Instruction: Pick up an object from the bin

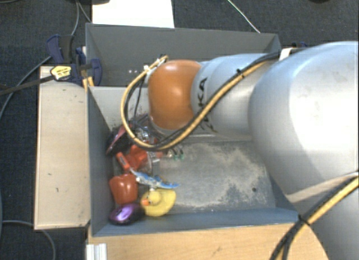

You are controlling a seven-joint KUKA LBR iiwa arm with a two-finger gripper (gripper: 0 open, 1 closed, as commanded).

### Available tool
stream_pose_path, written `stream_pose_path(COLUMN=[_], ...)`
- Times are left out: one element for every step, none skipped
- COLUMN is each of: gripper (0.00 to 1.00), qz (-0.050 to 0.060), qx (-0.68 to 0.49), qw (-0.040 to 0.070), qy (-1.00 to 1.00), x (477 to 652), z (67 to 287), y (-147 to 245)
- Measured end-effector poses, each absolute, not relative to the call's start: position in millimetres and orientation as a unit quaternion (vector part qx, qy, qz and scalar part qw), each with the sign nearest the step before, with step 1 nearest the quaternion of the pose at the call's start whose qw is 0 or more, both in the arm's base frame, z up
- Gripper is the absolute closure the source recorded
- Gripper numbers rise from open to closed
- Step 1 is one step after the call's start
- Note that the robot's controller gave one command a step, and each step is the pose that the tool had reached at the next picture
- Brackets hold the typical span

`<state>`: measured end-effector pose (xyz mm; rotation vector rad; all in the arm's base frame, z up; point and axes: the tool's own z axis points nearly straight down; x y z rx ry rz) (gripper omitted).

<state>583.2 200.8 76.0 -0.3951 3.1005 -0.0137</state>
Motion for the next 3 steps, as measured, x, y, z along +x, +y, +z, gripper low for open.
stream_pose_path(gripper=[1.0, 1.0, 1.0], qz=[-0.004, -0.004, -0.004], qx=[-0.125, -0.125, -0.192], qw=[0.008, 0.008, 0.013], qy=[0.992, 0.992, 0.981], x=[583.3, 583.2, 585.1], z=[76.1, 76.0, 78.9], y=[201.1, 201.2, 203.4])
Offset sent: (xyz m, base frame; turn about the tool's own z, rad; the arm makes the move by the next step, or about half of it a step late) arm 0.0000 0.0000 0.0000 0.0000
